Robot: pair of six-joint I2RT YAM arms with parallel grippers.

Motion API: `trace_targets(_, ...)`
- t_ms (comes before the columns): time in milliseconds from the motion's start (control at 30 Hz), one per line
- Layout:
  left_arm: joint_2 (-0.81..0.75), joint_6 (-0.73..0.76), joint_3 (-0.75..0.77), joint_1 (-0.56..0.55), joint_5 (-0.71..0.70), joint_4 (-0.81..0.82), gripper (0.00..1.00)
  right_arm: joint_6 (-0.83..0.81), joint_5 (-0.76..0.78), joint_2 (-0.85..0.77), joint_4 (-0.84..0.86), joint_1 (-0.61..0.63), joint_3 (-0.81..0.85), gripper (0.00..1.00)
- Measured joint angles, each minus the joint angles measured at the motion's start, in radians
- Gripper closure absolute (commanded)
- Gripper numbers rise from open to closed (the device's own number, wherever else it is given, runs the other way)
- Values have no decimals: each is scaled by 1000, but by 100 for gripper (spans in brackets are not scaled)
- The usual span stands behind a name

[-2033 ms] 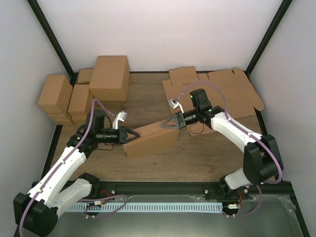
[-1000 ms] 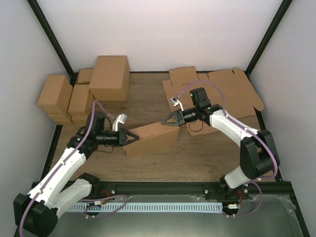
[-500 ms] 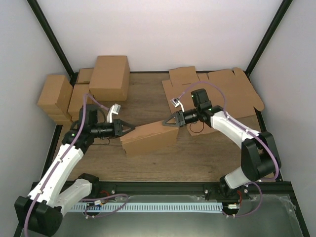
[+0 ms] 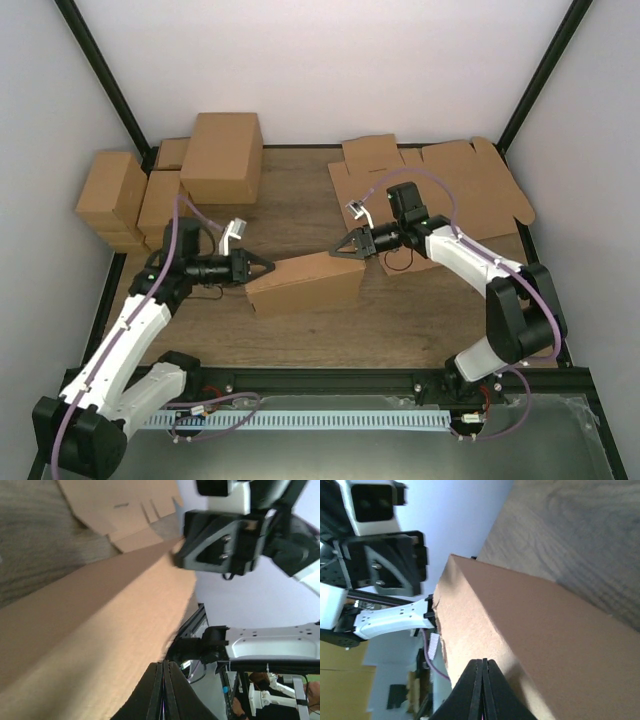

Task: Fold the paper box

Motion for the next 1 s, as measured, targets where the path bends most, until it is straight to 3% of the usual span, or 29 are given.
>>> trace_targets(167, 0, 11, 81, 0, 5, 18, 96, 3, -14, -1, 24, -5, -11, 99)
trace_targets(367, 8, -3, -101, 2, 31, 94, 96, -8, 53, -14, -52, -3, 55, 99)
trace_targets(467, 6, -1, -108, 3, 35, 124, 96, -5, 56, -55, -54, -3, 53, 99)
trace_targets(700, 40, 39, 9, 3, 0, 24, 96, 23, -18, -87, 35, -7, -109, 99)
trace_targets(833, 32, 40, 60, 3, 2, 29, 96, 22, -15, -88, 61, -8, -110, 99)
trace_targets(1000, 29, 39, -55, 2, 2, 70, 96, 16, 31, -88, -10, -8, -55, 99)
